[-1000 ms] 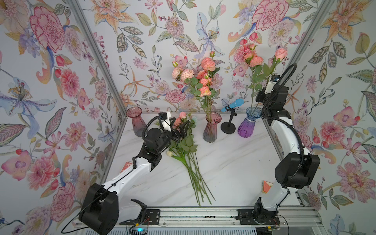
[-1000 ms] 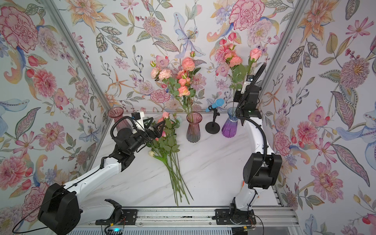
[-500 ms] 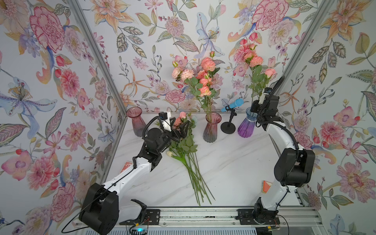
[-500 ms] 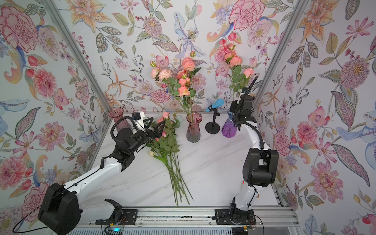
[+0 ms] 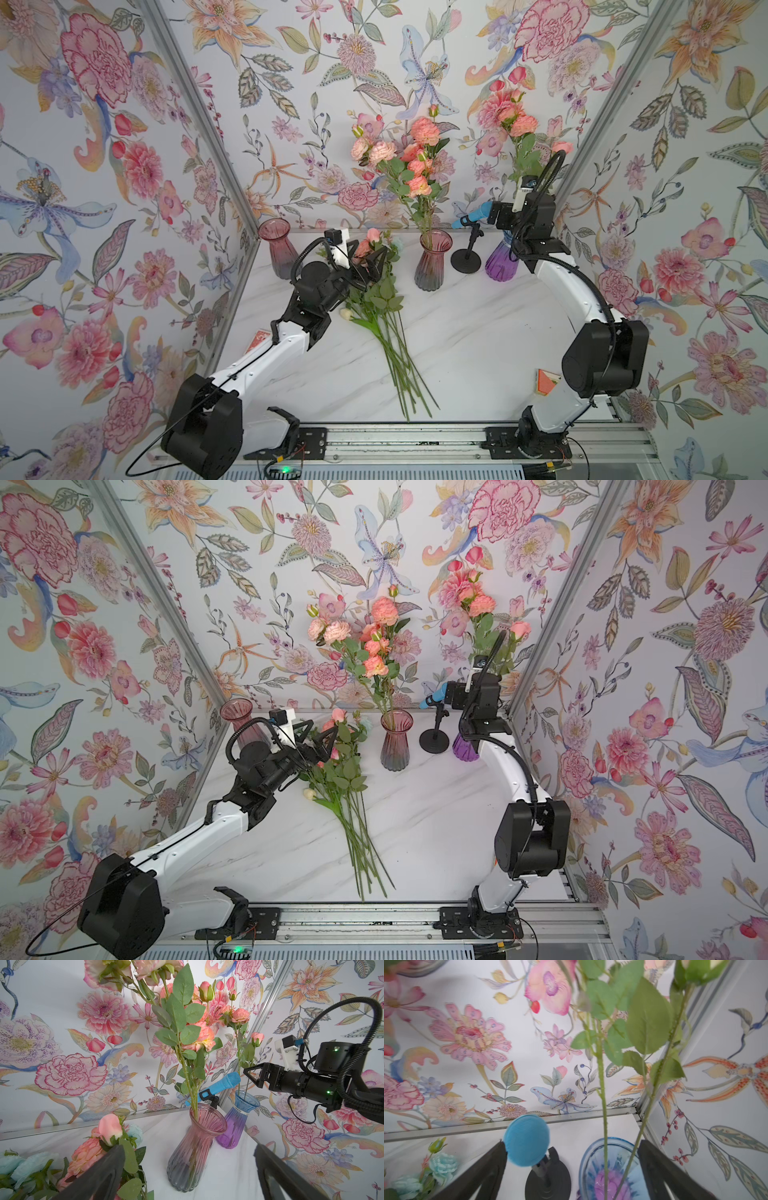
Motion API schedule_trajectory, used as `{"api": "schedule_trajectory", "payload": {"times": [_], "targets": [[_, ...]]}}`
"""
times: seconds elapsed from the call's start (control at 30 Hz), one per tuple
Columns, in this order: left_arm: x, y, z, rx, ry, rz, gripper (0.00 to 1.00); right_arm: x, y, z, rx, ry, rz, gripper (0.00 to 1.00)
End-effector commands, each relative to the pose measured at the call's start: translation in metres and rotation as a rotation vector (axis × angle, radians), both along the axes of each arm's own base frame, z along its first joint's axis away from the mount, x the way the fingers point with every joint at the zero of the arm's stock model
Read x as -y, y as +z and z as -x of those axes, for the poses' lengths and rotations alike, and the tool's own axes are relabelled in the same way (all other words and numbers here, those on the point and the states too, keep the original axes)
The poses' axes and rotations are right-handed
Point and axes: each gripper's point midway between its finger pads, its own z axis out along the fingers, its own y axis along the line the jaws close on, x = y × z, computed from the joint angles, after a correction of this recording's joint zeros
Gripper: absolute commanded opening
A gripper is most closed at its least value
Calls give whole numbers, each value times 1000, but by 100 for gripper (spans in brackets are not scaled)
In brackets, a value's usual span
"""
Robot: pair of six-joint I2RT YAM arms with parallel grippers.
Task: Place the pink flowers into the vase
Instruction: Place the flower in the vase, then pick up the flower at the center of the board.
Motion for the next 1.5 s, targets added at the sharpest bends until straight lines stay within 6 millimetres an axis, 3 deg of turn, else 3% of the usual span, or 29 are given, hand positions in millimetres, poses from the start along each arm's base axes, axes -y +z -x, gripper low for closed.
{"api": "schedule_trajectory", "payload": {"times": [0.0, 0.13, 0.2, 0.3, 0.47, 0.67, 0.87, 1.07, 1.47], "targets": [[-6, 5, 4, 18, 13, -15, 100, -29, 20, 32, 28, 48, 65, 99], [-8, 3, 5, 15, 23, -21, 100, -96, -5, 78, -32, 254, 37, 99], [-9, 1, 6, 11, 25, -22, 100, -129, -33, 104, -96, 359, 24, 99], [-9, 0, 6, 6, 24, -22, 100, -164, -80, 140, -198, 473, 16, 99], [-9, -1, 5, 6, 25, -21, 100, -186, -156, 179, -336, 562, -69, 96], [-9, -4, 4, -8, 23, -12, 100, -227, -217, 205, -474, 650, -90, 81], [-10, -7, 6, -23, 27, -7, 100, -263, -255, 209, -583, 720, -149, 69], [-15, -6, 8, -22, 45, -31, 100, -269, -278, 203, -619, 692, -174, 52], [-14, -12, 8, -35, 40, -32, 100, -288, -290, 206, -652, 713, -196, 46]]}}
